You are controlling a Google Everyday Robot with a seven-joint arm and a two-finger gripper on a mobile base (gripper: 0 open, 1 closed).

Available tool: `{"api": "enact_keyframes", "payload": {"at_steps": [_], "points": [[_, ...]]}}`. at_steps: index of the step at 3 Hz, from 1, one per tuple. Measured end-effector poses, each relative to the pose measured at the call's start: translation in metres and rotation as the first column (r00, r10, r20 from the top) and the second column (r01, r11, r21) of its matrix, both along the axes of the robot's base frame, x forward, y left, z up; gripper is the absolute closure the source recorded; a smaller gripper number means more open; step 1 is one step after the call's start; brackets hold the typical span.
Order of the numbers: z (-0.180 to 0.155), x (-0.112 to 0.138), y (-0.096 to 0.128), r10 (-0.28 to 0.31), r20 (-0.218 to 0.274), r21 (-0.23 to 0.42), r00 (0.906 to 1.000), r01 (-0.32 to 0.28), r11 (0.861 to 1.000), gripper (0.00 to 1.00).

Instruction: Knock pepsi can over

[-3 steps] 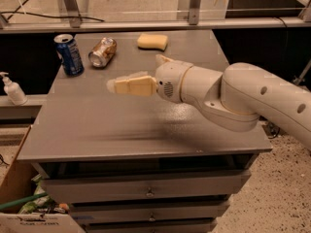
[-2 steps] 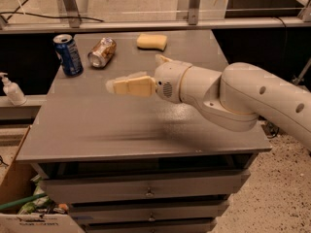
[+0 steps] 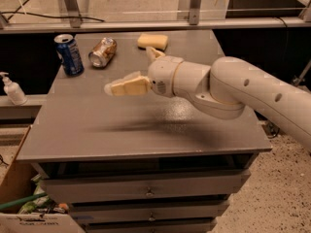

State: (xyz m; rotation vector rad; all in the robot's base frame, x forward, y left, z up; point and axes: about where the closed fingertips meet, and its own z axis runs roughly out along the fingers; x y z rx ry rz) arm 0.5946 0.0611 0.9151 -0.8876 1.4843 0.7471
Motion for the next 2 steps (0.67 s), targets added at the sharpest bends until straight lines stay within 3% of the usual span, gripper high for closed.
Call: {"api": "enact_keyframes", "payload": {"at_steps": [1, 2], "points": [[-0.001, 0.012, 0.024, 0.06, 0.071, -0.064, 0.9957, -0.055, 0.996, 0.0], [-0.01, 0.022, 0.057, 0.11, 0.089, -0.124, 0.99, -0.099, 0.987, 0.0]]}}
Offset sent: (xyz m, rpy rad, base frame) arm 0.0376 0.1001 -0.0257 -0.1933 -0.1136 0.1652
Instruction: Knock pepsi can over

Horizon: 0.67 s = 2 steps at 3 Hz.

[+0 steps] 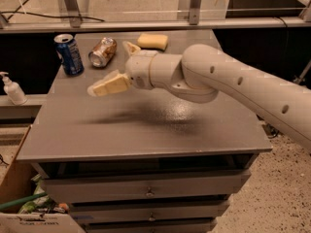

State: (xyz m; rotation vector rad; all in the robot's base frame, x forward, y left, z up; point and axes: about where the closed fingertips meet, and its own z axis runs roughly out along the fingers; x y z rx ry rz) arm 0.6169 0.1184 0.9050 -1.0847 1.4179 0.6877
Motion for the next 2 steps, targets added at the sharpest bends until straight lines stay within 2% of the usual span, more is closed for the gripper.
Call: {"api": "enact_keyframes", "payload": {"at_steps": [1, 2], "points": [[-0.018, 0.017, 0.034, 0.032, -0.009, -0.04, 0.9995, -0.032, 0.999, 0.0], [-0.031, 0.045, 0.065, 0.038, -0.028, -0.052, 0.9989, -0.039, 0.998, 0.0]]}}
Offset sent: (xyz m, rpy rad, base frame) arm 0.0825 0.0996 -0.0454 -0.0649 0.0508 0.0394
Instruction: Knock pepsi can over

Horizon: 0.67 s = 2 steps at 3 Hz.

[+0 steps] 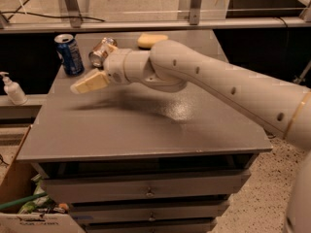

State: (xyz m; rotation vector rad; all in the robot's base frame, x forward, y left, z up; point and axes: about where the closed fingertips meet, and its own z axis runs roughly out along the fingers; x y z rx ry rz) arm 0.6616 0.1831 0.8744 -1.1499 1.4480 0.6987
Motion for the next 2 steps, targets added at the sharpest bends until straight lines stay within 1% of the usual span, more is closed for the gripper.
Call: {"api": "enact_keyframes", "payload": {"at_steps": [1, 2], "points": [[-0.003, 0.027, 0.027, 0.002, -0.014, 0.009, 0.9999, -0.002, 1.0, 0.0], [-0.001, 0.049, 0.054, 0.014, -0.016, 0.016, 0.9998, -0.013, 1.0, 0.0]]}}
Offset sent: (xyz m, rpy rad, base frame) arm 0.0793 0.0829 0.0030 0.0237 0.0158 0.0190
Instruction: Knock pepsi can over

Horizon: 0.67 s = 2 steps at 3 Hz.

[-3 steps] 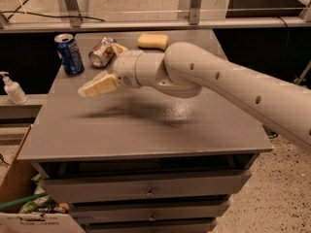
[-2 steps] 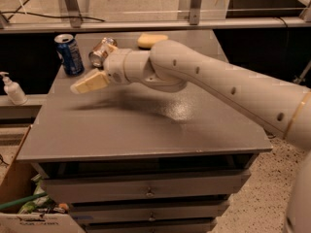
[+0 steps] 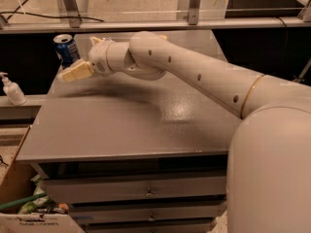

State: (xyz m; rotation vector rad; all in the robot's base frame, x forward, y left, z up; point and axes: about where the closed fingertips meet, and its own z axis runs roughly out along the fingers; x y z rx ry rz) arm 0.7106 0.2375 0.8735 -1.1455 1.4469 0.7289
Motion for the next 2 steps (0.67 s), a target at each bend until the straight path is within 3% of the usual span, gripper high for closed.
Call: {"api": "enact_keyframes", "payload": {"at_steps": [2], "points": [[0.001, 0.018, 0.043, 0.03, -0.01, 0.017, 0.9995, -0.03, 0.999, 0.03]]}}
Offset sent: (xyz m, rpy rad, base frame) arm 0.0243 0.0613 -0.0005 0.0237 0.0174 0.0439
